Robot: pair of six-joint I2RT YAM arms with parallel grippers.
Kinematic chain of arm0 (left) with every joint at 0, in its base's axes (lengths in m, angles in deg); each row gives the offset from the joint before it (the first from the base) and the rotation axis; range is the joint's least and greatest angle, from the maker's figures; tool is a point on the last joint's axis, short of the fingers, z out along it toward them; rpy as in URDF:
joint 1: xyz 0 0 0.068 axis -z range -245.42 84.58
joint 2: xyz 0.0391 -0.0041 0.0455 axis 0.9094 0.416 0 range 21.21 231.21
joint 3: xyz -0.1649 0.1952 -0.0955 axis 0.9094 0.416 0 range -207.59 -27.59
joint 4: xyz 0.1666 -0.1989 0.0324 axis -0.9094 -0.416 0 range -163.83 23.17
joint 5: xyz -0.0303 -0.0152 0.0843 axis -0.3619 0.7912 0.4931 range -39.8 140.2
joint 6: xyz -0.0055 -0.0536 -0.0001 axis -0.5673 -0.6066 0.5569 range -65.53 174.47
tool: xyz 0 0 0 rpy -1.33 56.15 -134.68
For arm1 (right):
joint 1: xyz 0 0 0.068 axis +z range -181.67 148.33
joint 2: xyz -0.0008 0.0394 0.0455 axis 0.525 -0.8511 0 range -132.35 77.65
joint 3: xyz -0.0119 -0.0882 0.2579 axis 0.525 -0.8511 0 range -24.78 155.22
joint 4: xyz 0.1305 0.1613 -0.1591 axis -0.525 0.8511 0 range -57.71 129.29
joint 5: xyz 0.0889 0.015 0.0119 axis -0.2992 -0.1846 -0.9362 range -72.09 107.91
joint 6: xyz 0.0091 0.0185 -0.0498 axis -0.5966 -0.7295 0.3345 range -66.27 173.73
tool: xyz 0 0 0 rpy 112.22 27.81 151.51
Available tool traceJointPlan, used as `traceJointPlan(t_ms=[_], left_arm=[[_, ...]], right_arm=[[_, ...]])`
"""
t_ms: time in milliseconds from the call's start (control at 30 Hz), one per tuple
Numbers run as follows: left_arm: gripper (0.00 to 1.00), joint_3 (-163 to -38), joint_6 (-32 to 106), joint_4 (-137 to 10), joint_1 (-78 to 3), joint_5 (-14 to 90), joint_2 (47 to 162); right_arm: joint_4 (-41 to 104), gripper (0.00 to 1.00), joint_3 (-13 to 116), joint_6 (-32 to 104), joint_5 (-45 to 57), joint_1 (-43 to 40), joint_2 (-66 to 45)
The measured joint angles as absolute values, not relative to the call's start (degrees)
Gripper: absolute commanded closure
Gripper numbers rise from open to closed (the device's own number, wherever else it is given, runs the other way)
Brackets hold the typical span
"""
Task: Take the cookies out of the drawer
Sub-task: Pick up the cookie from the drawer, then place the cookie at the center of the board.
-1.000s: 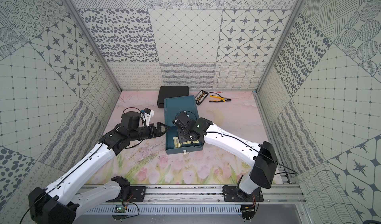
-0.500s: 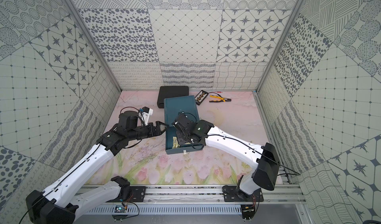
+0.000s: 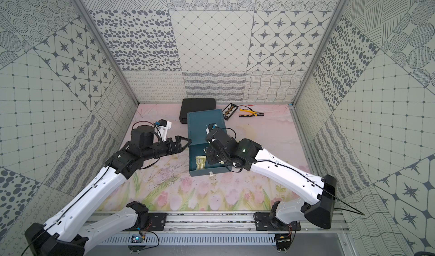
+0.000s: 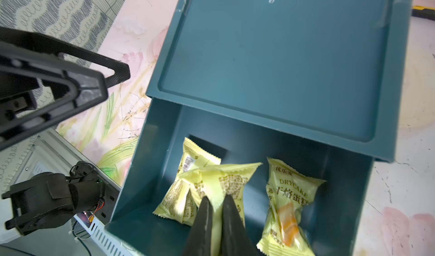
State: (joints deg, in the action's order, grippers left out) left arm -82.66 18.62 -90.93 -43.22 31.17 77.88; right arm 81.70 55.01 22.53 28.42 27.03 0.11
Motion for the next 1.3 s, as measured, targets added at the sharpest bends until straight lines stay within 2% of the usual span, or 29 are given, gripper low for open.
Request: traceJointPlan(t_ms=[367,600,1033,1300], left_arm=[[0.01,-88.8,18.46,-93.05,-43.22,30.56,79.08],[0.01,-95.4,17.76,-92.96,-41.35,29.36,84.13],[0.01,-108.03,16.69,-89.92,-29.24,28.2,97.81],[0.01,-113.26,15.4,-87.85,-24.49,27.04,106.58]], right_arm=[[81.37,0.96,56.81,24.74,26.47,22.57,2.93],[81.28,0.96,58.66,27.21,19.94,10.31,6.23],[80.96,0.96,58.07,33.24,9.27,-12.45,5.62],[79.99,0.96,51.32,37.31,9.51,-16.34,0.29]])
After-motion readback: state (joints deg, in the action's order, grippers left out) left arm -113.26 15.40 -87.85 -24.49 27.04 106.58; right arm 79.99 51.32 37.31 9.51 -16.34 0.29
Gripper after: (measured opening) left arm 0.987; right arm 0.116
